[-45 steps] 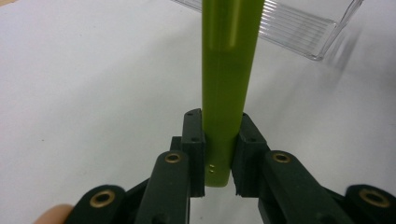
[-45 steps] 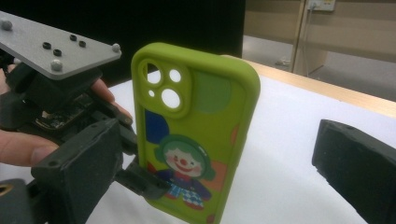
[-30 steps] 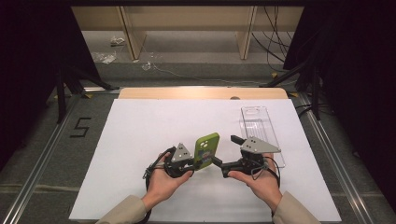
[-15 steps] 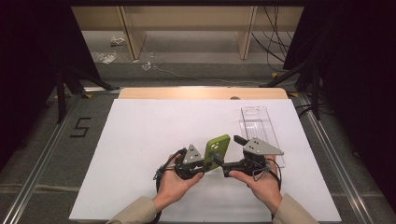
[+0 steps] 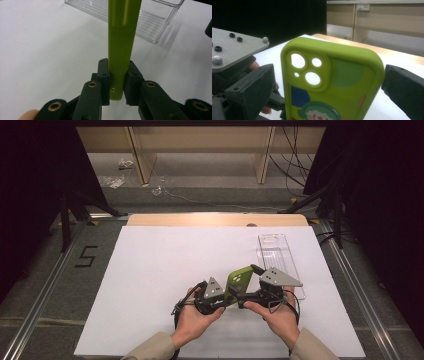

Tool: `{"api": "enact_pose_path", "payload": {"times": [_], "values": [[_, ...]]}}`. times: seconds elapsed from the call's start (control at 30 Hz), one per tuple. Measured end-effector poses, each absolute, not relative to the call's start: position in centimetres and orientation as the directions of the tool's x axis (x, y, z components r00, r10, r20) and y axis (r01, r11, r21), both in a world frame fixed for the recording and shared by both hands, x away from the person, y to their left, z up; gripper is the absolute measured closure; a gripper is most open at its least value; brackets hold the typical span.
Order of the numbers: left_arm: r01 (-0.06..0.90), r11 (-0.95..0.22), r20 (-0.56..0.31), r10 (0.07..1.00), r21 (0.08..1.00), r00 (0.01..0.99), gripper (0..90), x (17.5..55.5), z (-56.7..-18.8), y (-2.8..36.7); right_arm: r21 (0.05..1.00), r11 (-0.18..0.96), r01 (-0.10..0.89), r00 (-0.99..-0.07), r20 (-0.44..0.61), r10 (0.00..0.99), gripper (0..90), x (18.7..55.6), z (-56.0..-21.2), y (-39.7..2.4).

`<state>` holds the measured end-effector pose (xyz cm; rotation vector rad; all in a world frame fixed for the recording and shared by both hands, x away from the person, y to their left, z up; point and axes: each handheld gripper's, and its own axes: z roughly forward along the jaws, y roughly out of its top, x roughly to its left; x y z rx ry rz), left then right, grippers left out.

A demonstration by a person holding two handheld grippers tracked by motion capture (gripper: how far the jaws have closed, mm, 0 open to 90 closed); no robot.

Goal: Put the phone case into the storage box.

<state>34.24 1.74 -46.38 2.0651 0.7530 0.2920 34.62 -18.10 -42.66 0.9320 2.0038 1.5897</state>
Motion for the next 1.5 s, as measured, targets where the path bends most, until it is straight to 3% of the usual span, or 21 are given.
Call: {"api": "enact_pose_path", "payload": {"times": [0.5, 0.87, 1.5], "values": [[0.390, -0.423, -0.069, 0.601, 0.818, 0.796, 77.2, 33.79, -46.40, 1.06, 0.961, 0.112, 0.253, -0.686, 0.097, 0.721, 1.8, 34.69, -42.94, -17.84], [0.388, -0.423, -0.066, 0.602, 0.819, 0.796, 77.1, 33.76, -46.46, 1.04, 0.961, 0.099, 0.260, -0.670, 0.106, 0.735, 15.3, 34.60, -43.16, -17.86], [0.378, -0.417, -0.056, 0.607, 0.827, 0.793, 76.9, 33.71, -46.36, 1.12, 0.960, 0.081, 0.267, -0.668, 0.124, 0.734, 17.4, 34.50, -42.98, -17.82]]}}
